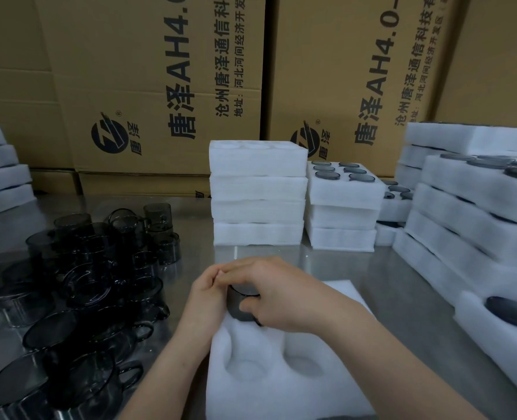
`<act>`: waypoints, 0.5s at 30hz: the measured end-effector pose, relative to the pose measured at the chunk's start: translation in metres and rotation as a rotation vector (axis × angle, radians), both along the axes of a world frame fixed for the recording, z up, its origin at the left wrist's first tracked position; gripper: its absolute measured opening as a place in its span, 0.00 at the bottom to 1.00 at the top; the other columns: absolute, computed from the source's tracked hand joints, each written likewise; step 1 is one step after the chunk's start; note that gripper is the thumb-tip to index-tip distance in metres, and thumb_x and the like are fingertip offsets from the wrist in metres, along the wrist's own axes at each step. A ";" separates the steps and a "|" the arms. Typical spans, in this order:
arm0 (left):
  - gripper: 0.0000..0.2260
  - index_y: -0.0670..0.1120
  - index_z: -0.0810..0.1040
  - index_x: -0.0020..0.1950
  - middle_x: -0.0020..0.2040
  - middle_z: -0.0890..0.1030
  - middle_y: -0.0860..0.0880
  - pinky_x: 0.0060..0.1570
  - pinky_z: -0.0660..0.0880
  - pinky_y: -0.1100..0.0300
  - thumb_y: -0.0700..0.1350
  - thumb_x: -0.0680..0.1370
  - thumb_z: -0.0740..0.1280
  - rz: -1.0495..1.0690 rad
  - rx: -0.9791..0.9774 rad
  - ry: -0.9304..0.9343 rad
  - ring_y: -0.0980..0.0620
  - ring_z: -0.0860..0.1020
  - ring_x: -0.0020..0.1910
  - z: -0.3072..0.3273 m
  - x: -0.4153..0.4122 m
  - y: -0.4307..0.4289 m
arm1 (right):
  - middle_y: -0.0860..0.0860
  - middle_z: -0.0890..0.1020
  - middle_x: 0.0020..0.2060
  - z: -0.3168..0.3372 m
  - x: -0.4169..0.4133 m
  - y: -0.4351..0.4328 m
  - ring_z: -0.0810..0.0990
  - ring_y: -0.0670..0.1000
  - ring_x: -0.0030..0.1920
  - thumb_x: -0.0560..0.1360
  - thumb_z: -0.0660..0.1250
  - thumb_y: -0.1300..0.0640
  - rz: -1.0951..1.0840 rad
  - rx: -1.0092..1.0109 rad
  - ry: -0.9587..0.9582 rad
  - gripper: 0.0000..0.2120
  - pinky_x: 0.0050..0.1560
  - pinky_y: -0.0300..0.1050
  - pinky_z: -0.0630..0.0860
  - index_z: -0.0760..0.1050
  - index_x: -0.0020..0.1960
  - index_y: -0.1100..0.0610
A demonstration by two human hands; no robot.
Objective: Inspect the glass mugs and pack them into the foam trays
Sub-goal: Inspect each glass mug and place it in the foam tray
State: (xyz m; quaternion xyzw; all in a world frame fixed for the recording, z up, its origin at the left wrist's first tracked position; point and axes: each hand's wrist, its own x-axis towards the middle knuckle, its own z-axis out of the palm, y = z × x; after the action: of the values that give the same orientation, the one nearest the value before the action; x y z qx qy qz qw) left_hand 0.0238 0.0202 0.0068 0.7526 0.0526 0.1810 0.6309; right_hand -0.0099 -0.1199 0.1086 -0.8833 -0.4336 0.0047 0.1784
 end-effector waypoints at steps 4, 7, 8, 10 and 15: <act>0.17 0.45 0.76 0.39 0.28 0.81 0.54 0.32 0.75 0.64 0.27 0.77 0.57 -0.081 -0.170 0.023 0.60 0.79 0.31 0.008 -0.013 0.005 | 0.46 0.79 0.62 0.003 0.002 0.004 0.75 0.52 0.61 0.75 0.64 0.66 0.045 -0.123 -0.027 0.21 0.57 0.53 0.76 0.78 0.64 0.49; 0.17 0.43 0.74 0.39 0.28 0.80 0.51 0.28 0.74 0.71 0.24 0.77 0.55 -0.117 -0.223 0.035 0.63 0.78 0.26 0.016 -0.019 0.001 | 0.45 0.79 0.63 -0.003 0.005 0.006 0.76 0.54 0.60 0.75 0.64 0.64 0.043 -0.155 -0.065 0.19 0.56 0.54 0.76 0.78 0.63 0.50; 0.16 0.41 0.75 0.39 0.30 0.80 0.47 0.28 0.75 0.68 0.24 0.77 0.54 -0.104 -0.286 0.051 0.60 0.80 0.27 0.017 -0.020 0.000 | 0.42 0.76 0.67 -0.006 0.007 0.003 0.75 0.52 0.64 0.76 0.64 0.63 0.025 -0.114 0.001 0.21 0.60 0.52 0.74 0.76 0.67 0.50; 0.15 0.39 0.78 0.45 0.35 0.83 0.43 0.30 0.77 0.64 0.27 0.78 0.55 -0.099 -0.344 0.073 0.54 0.83 0.33 0.018 -0.023 -0.001 | 0.40 0.67 0.74 -0.014 0.007 -0.006 0.66 0.45 0.73 0.80 0.62 0.61 0.008 -0.033 0.131 0.23 0.71 0.45 0.64 0.69 0.74 0.49; 0.13 0.43 0.81 0.49 0.39 0.86 0.50 0.32 0.77 0.66 0.33 0.80 0.58 -0.074 -0.358 0.085 0.55 0.84 0.37 0.018 -0.025 -0.002 | 0.40 0.47 0.79 -0.039 0.003 -0.012 0.40 0.36 0.76 0.83 0.48 0.42 0.022 -0.133 0.101 0.29 0.77 0.46 0.38 0.45 0.80 0.49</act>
State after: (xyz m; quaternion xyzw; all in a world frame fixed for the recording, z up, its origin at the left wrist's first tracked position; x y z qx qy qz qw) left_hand -0.0014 0.0180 0.0245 0.6365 0.0829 0.1136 0.7584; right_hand -0.0068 -0.1320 0.0697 -0.8870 -0.4325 0.0800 0.1409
